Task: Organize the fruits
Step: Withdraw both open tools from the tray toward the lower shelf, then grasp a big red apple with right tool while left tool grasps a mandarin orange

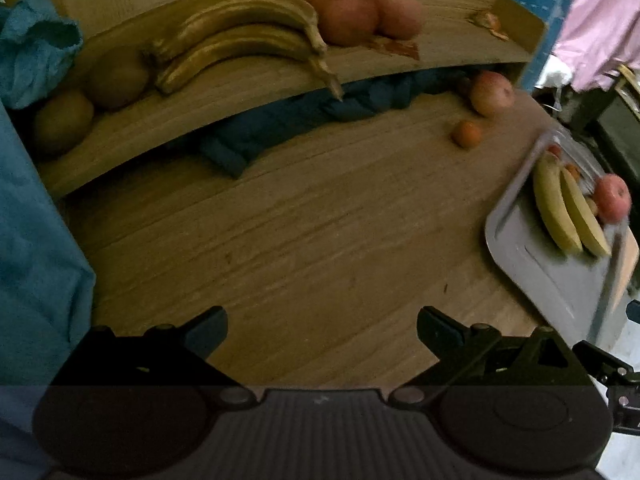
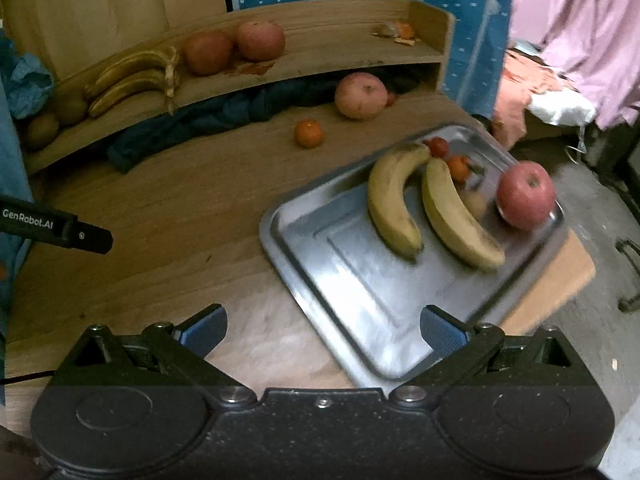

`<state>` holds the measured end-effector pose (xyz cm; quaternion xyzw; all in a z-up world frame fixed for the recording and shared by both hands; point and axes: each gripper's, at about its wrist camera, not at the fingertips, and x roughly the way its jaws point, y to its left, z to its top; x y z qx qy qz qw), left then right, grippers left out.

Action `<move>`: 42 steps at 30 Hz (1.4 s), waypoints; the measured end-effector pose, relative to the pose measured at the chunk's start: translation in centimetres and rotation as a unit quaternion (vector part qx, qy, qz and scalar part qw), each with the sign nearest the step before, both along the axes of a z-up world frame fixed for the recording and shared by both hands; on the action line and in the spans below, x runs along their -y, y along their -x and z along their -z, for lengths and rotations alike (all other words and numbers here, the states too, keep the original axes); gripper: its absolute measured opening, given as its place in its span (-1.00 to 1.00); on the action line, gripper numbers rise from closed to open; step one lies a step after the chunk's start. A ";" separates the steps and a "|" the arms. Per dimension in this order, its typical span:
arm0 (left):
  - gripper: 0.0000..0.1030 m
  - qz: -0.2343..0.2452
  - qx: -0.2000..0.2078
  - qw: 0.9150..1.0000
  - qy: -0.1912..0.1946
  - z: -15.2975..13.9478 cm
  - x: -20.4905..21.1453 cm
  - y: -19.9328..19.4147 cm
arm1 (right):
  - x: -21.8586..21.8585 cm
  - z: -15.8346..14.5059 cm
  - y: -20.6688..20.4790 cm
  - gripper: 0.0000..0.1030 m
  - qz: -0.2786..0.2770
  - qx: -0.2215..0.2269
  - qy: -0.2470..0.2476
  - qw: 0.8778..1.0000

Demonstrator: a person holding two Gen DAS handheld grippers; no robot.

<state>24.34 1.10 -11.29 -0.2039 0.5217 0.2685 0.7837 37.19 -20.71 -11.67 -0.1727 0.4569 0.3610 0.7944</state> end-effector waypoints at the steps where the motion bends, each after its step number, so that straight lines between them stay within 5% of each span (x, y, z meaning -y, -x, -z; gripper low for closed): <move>1: 0.99 -0.004 -0.001 1.000 0.000 0.0 0.0 -0.5 | -0.2 0.1 -0.7 0.98 -0.008 0.000 -0.002 1.000; 19: 0.99 -0.026 -0.035 0.999 -0.018 2.2 1.9 -15.5 | -0.4 2.0 -15.5 0.98 -0.064 0.045 -0.058 0.995; 42: 0.99 0.047 -0.028 0.996 -0.072 5.5 2.1 -23.9 | -8.2 3.8 -27.2 0.98 -0.116 -0.042 -0.082 0.989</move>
